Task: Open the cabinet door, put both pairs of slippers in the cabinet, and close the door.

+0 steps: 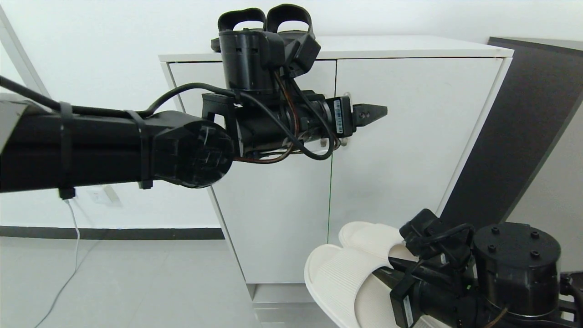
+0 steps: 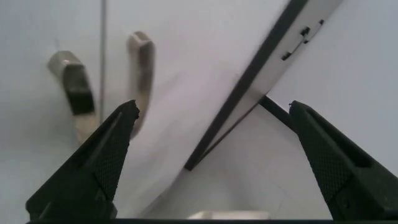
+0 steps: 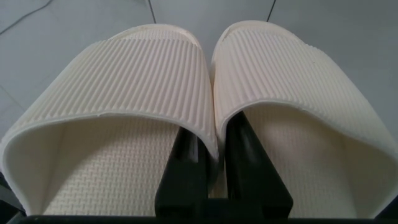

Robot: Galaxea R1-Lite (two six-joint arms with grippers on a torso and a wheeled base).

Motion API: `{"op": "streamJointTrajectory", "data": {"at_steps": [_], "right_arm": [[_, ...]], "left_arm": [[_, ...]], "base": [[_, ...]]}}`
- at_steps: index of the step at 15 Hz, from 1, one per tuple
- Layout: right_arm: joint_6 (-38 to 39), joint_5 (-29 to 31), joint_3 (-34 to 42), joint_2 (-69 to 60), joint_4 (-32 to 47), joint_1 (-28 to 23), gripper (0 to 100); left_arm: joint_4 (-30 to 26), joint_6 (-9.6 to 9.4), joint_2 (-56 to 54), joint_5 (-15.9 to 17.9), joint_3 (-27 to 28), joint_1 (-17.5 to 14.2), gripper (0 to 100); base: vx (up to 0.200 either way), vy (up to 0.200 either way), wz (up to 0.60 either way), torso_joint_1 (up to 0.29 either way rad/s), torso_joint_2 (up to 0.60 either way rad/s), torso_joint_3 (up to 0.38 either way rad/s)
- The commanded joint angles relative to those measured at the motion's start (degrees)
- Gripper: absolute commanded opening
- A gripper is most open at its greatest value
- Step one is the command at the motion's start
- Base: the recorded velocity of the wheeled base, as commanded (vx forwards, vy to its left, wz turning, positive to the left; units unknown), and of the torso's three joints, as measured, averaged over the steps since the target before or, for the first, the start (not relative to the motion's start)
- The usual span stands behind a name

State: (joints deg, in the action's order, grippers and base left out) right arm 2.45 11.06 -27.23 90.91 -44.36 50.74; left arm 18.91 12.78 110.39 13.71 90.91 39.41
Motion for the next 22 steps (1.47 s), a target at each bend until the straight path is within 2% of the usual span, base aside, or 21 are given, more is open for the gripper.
{"op": "streamJointTrajectory", "data": {"at_steps": [1,8,9,12,16,19,21,22], "right_arm": [[0.01,0.02,-0.01,-0.03,-0.02,0.06,0],[0.01,0.02,-0.01,0.24,-0.02,-0.02,0],[0.01,0.02,-0.01,0.24,-0.02,0.06,0],[0.10,-0.16,0.25,0.15,0.06,-0.02,0],[0.19,-1.56,0.60,0.24,-0.02,-0.02,0],[0.19,-5.96,2.18,-0.38,-0.02,0.06,0],[0.10,-8.68,3.15,-1.43,-0.55,0.15,0],[0.01,-9.56,3.68,-1.96,-0.64,0.33,0]], "left_arm": [[-0.10,-0.03,3.17,-0.18,2.17,-0.83,100],[-0.19,0.06,5.01,0.26,4.63,-1.27,100],[-0.10,0.06,5.28,0.52,4.72,-1.27,0],[-0.80,0.41,4.93,2.19,4.28,-1.27,0],[-0.98,0.50,3.08,2.46,2.96,-0.65,0],[-0.45,0.41,-0.87,2.55,-2.75,0.23,0],[0.16,0.50,-5.18,2.55,-8.11,1.54,0],[2.54,0.50,-7.55,2.46,-12.07,2.60,0]], "base": [[0.000,0.000,0.00,0.000,0.00,0.000],[0.000,0.000,0.00,0.000,0.00,0.000],[0.000,0.000,0.00,0.000,0.00,0.000],[0.000,0.000,0.00,0.000,0.00,0.000],[0.000,0.000,0.00,0.000,0.00,0.000],[0.000,0.000,0.00,0.000,0.00,0.000],[0.000,0.000,0.00,0.000,0.00,0.000],[0.000,0.000,0.00,0.000,0.00,0.000]]}}
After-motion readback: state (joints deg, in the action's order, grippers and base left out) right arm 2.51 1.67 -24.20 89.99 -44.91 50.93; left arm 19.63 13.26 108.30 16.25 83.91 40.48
